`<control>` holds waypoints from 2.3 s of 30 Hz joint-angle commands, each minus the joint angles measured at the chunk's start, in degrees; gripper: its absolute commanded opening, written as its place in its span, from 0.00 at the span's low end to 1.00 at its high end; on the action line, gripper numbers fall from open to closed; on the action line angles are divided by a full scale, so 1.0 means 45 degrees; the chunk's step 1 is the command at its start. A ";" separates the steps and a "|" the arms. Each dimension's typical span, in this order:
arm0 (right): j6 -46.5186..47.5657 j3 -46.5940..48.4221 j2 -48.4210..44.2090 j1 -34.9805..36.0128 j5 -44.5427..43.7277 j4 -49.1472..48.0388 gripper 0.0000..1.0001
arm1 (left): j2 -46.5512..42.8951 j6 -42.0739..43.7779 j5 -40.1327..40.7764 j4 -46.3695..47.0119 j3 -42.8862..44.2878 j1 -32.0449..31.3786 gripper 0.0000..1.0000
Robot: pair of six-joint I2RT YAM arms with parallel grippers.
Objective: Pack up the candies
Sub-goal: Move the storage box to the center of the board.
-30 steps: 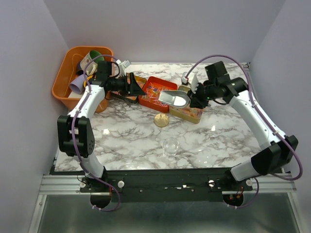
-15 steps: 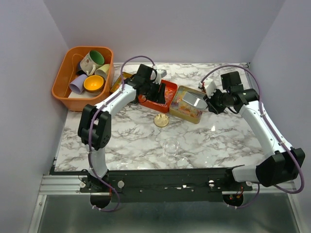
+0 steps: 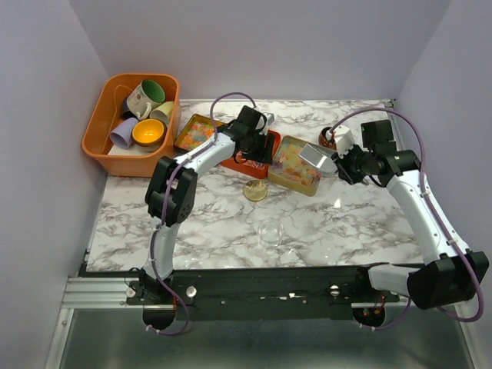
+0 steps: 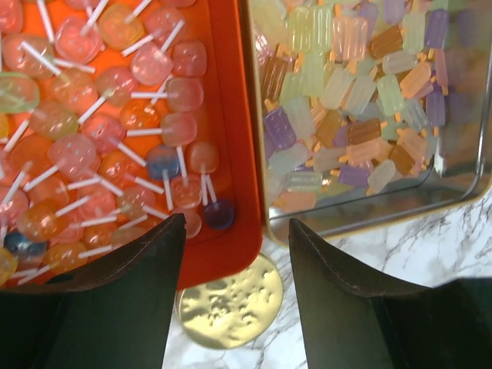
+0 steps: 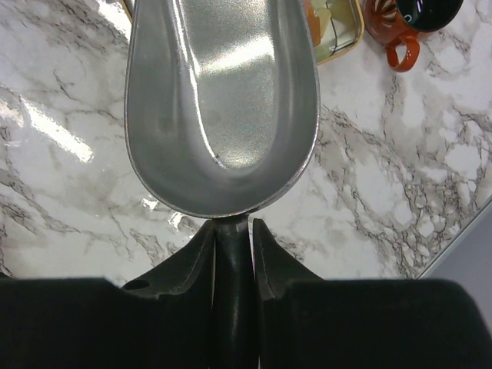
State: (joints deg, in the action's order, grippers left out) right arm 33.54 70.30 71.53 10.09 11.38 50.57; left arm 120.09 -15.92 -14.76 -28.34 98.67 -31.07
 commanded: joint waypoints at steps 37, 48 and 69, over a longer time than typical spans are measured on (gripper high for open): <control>-0.0364 -0.0193 -0.0368 -0.0406 0.1124 -0.0124 0.01 | -0.0632 -0.4701 0.6502 -0.1885 -0.1829 -0.2860 0.00; 0.0300 -0.0525 -0.0582 -0.0386 0.1320 0.0383 0.01 | -0.1296 -0.6323 0.7850 -0.2919 -0.2122 -0.4481 0.00; 0.2037 0.2500 0.0666 -0.0405 0.0479 0.2492 0.01 | -0.4414 -0.3299 0.4163 -0.1535 -0.2392 -0.3255 0.77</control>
State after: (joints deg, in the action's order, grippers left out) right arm 38.59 74.46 72.20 8.60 14.17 57.84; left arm 111.53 -37.60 14.02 -36.93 88.86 -51.24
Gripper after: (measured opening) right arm 0.290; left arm 0.719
